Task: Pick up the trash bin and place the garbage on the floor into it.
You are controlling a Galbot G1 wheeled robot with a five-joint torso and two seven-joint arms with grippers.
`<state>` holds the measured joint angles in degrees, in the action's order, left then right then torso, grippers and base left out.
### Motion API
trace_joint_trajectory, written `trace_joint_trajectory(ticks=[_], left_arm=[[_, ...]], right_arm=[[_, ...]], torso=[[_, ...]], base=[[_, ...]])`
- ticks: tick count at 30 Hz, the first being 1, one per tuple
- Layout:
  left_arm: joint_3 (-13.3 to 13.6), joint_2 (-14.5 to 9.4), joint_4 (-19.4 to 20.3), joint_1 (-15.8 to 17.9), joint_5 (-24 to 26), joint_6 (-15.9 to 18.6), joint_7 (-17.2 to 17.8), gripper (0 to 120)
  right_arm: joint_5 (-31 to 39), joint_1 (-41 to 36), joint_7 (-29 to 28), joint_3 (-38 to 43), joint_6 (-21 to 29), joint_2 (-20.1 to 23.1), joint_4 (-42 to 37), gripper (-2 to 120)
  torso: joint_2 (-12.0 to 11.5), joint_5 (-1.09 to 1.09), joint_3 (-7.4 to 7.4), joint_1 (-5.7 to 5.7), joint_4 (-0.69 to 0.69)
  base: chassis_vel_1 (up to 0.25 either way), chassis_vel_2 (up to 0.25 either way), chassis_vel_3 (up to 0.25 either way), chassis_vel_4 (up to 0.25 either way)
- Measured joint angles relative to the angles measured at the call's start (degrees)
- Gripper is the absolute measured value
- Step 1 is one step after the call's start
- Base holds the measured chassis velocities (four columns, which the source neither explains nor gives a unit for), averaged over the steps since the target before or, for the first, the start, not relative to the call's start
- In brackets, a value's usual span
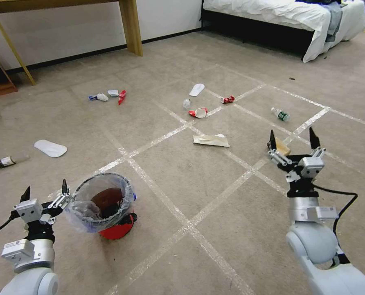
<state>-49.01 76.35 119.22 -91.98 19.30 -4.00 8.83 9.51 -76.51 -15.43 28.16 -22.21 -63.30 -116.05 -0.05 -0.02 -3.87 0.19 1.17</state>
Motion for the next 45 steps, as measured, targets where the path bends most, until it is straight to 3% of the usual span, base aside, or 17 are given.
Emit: trace_joint_trajectory(ticks=[45], left_arm=[[0.98,0.82,-0.40,0.96,-0.28,-1.11,0.78,100]], right_arm=[[0.05,0.74,2.31,-0.10,-0.76,-2.33,3.51,100]], torso=[[0.00,0.01,0.00,0.00,0.00]], base=[[-0.001,0.001,0.001,-0.001]])
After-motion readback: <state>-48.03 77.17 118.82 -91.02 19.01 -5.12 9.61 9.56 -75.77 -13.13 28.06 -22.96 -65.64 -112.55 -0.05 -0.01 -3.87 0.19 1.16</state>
